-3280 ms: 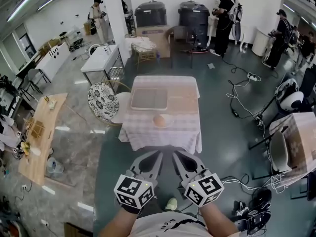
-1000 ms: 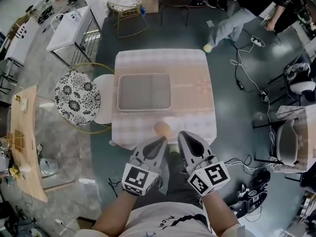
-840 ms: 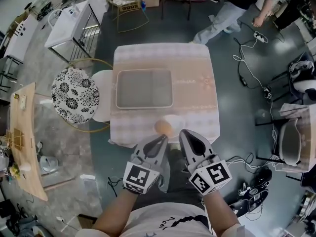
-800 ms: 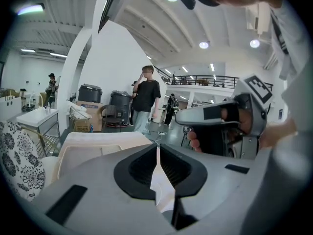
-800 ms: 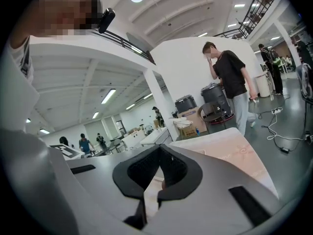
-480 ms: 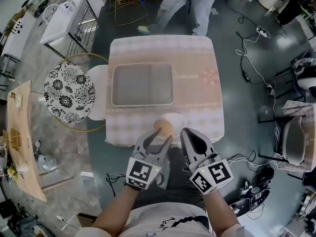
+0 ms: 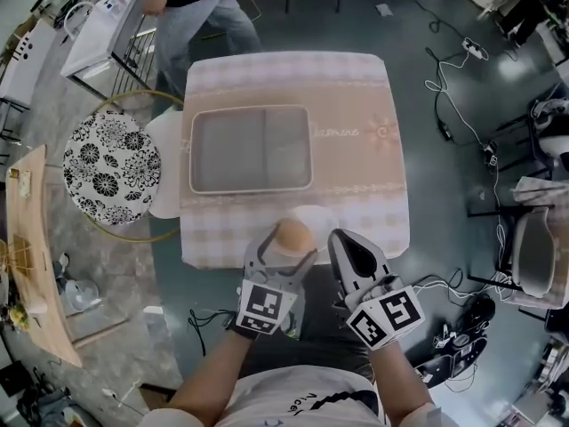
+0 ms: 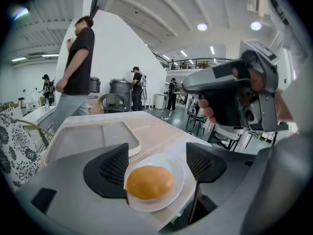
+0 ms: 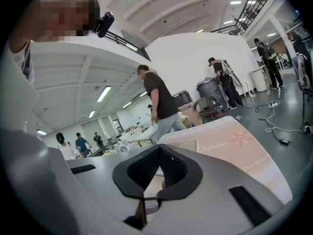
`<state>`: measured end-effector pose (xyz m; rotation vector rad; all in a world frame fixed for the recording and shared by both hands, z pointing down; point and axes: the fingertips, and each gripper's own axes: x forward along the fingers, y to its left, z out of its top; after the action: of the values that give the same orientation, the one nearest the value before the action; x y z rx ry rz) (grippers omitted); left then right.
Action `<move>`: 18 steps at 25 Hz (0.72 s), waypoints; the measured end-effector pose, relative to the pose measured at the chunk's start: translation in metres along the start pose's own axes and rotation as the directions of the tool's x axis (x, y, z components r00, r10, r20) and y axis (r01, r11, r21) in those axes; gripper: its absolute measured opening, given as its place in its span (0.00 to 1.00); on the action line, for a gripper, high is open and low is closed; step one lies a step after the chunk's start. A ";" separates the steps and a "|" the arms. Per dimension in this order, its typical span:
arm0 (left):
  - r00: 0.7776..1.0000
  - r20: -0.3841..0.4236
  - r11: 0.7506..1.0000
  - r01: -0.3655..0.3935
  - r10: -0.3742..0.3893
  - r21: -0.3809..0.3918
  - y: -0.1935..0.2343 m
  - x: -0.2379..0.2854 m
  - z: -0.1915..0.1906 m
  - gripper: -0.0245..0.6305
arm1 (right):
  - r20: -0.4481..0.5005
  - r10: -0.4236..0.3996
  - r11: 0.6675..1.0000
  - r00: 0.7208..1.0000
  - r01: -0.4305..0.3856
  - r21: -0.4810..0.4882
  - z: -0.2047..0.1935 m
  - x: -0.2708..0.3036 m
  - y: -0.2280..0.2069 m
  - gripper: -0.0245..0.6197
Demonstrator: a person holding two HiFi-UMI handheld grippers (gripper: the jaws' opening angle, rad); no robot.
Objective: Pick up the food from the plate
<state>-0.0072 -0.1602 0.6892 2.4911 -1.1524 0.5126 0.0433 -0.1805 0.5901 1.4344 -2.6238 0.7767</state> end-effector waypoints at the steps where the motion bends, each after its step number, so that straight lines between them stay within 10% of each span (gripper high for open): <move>1: 1.000 -0.008 1.000 0.001 -0.001 0.007 0.001 0.003 -0.005 0.57 | -0.002 -0.001 1.000 1.000 0.001 0.000 -0.002 0.002 -0.002 0.06; 18: 0.994 -0.111 1.000 0.013 -0.010 0.027 0.012 0.049 -0.065 0.81 | -0.033 0.005 1.000 0.999 -0.004 0.009 -0.030 0.022 -0.026 0.06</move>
<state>0.0014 -0.1700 0.7701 2.4574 -1.0953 0.6591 0.0461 -0.1950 0.6330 1.4055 -2.6034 0.8059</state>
